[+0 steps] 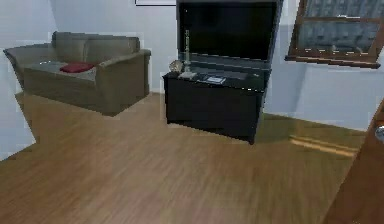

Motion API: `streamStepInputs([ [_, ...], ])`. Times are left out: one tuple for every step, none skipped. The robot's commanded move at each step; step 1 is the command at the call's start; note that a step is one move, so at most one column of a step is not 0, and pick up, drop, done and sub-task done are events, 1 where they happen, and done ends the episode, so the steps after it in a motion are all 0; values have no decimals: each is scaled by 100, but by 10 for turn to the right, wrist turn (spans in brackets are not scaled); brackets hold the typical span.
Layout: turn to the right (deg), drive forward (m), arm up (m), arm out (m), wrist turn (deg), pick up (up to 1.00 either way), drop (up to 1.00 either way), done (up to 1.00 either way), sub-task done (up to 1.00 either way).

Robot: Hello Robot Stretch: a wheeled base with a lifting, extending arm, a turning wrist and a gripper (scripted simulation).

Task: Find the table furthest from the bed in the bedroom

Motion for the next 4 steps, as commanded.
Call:
streamStepInputs([
  [210, 0, 0, 0, 0, 0, 0, 0, 0],
  [0, 100, 0, 0, 0, 0, 0, 0, 0],
  [270, 0, 0, 0, 0, 0, 0, 0, 0],
  [0, 5, 0, 0, 0, 0, 0, 0, 0],
])
